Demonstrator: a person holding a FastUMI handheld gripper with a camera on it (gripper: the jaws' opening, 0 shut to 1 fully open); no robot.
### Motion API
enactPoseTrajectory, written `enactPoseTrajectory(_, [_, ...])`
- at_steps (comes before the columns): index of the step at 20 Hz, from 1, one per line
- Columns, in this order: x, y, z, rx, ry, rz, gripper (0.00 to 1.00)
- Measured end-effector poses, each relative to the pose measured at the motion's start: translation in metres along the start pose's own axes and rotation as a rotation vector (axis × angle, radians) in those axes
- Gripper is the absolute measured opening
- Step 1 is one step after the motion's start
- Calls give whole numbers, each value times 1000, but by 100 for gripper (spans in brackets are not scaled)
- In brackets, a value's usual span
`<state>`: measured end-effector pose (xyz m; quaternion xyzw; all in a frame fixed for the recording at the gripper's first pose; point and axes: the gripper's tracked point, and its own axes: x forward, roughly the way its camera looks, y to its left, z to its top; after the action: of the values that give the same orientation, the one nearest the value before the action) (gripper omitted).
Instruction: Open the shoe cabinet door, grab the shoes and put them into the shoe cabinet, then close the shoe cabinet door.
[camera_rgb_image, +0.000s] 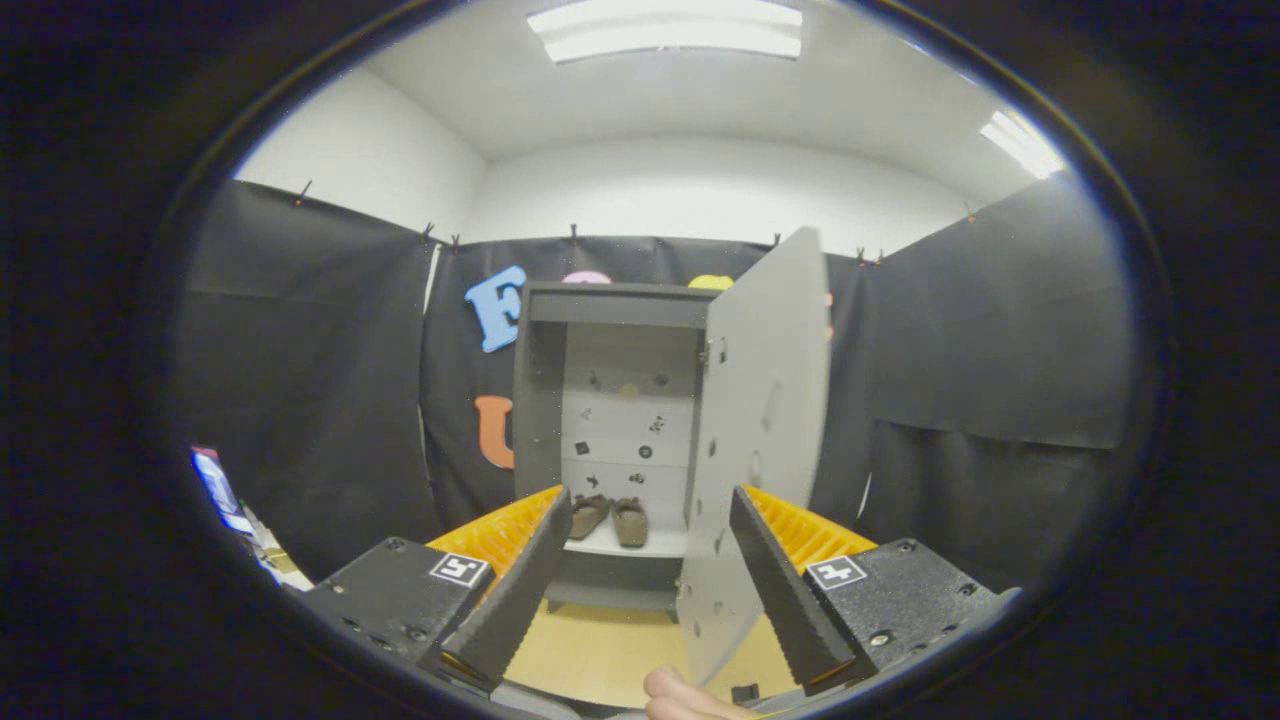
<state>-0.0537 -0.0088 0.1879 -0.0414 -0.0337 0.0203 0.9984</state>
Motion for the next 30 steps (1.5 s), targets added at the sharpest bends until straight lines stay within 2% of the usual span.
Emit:
enactPoseTrajectory(4, [-48, -92, 6, 19, -20, -130, 100])
enactPoseTrajectory(7, [-62, -164, -7, 63, -13, -214, 100])
enactPoseTrajectory(10, [-53, -224, -24, 82, -7, -215, 100])
enactPoseTrajectory(14, [-27, -304, -52, 44, -10, -241, 100])
enactPoseTrajectory(18, [2, -349, -80, -35, -29, -204, 100])
enactPoseTrajectory(23, [40, -345, -103, -70, -71, -62, 100])
enactPoseTrajectory(25, [61, -322, -117, -47, -69, 21, 100])
enactPoseTrajectory(27, [88, -297, -148, -75, 14, 93, 100])
enactPoseTrajectory(30, [129, -267, -179, -151, 113, 136, 100])
